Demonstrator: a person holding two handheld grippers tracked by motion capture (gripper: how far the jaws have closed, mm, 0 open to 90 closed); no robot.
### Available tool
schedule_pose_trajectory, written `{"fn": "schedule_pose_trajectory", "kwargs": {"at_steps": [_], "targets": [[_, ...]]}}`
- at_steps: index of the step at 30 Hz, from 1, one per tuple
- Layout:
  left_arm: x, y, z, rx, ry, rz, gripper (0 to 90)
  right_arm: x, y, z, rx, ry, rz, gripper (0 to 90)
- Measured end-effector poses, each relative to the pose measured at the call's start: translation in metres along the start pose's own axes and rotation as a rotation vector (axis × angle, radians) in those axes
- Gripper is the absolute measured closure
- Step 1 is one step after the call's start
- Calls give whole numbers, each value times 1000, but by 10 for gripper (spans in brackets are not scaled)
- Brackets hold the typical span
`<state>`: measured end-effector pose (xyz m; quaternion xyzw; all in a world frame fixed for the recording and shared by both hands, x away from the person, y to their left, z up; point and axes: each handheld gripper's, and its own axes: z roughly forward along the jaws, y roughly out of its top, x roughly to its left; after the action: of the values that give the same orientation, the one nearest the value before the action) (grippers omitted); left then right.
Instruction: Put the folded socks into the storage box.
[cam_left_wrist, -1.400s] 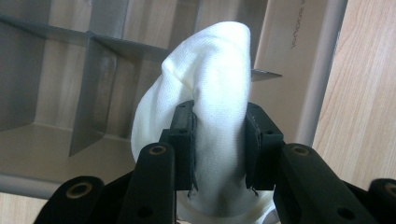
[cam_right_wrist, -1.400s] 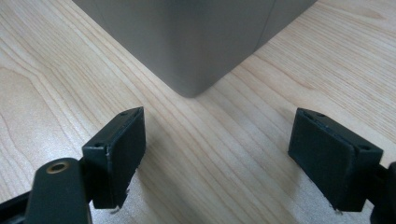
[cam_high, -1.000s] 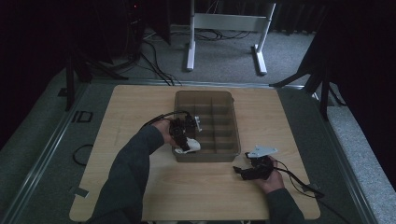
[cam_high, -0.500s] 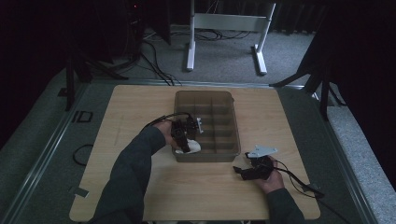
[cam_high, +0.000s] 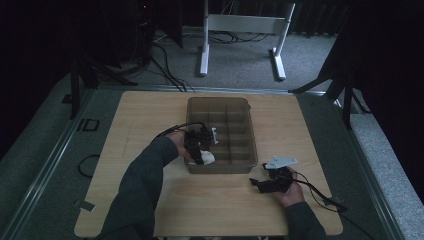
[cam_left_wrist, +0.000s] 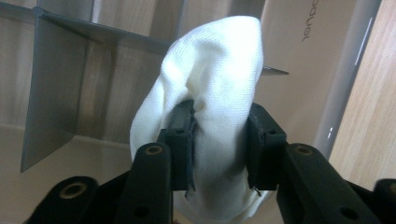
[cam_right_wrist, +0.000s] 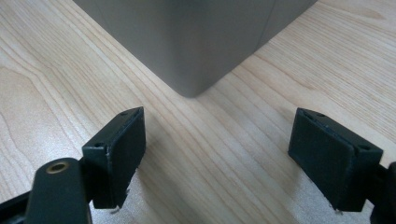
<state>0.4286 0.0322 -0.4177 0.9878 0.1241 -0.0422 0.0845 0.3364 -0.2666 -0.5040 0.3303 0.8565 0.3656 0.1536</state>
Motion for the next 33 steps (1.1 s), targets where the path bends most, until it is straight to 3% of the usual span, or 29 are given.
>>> {"fn": "schedule_pose_trajectory", "kwargs": {"at_steps": [7, 12, 16, 33], "targets": [[1, -1, -3, -10, -16, -32, 580, 0, 0, 0, 0, 0, 0, 186], [2, -5, -11, -44, 0, -62, 502, 0, 0, 0, 0, 0, 0, 187], [3, -7, -16, -61, 8, -74, 496, 0, 0, 0, 0, 0, 0, 186], [-2, -9, -28, -125, 10, -51, 730, 0, 0, 0, 0, 0, 0, 187]]}}
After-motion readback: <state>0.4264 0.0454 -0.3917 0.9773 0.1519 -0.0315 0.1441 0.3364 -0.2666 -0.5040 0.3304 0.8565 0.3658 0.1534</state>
